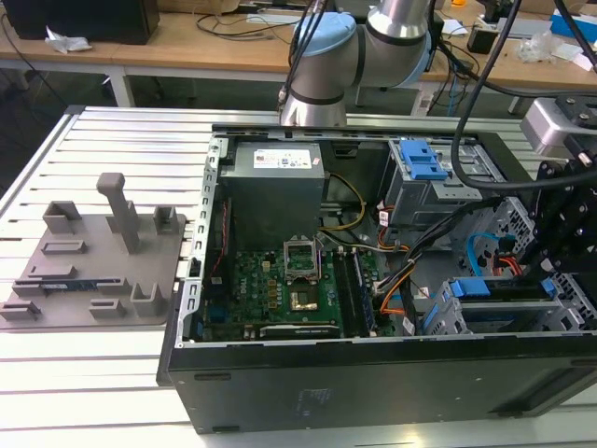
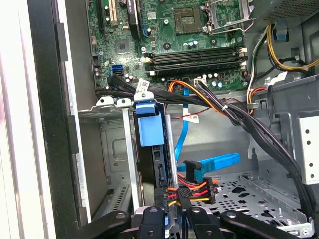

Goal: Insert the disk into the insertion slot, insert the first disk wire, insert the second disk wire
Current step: 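Insert the second disk wire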

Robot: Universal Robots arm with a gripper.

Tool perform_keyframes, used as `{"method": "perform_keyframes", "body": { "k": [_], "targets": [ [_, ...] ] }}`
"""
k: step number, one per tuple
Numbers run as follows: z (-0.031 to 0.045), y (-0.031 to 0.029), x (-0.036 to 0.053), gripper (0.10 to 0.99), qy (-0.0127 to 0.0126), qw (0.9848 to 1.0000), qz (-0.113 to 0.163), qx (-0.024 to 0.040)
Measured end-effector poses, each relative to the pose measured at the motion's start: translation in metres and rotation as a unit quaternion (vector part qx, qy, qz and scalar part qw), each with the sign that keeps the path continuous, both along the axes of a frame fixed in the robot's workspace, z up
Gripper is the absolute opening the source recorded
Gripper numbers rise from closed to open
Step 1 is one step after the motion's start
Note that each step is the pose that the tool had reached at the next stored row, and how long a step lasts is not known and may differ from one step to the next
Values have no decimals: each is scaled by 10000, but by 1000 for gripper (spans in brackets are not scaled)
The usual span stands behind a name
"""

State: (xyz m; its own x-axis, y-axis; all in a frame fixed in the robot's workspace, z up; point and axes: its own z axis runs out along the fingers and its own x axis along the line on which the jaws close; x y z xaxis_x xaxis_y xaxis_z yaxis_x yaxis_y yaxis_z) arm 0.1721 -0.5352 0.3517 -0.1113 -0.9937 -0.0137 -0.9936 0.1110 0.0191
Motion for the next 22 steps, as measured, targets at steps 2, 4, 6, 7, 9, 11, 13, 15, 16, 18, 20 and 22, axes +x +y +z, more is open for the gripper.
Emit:
{"method": "perform_keyframes", "body": {
  "k": [2, 4, 6, 7, 9, 11, 13, 15, 16, 18, 20, 22],
  "targets": [
    [0, 1, 0, 243, 0, 10000, 0, 0],
    [0, 2, 0, 243, 0, 10000, 0, 0],
    [0, 2, 0, 243, 0, 10000, 0, 0],
    [0, 2, 0, 243, 0, 10000, 0, 0],
    [0, 2, 0, 243, 0, 10000, 0, -1],
    [2, 33, 0, 243, 0, 10000, 0, -27],
    [21, 61, 0, 243, 3, 10000, 0, -59],
    [94, 93, 1, 243, 9, 9999, 0, -112],
    [129, 112, 1, 243, 16, 9999, 0, -157],
    [133, 156, 0, 243, 19, 9997, 0, -252],
    [134, 163, 1, 243, 19, 9995, 0, -301],
    [139, 175, 1, 243, 21, 9993, 0, -360]
  ]
}}
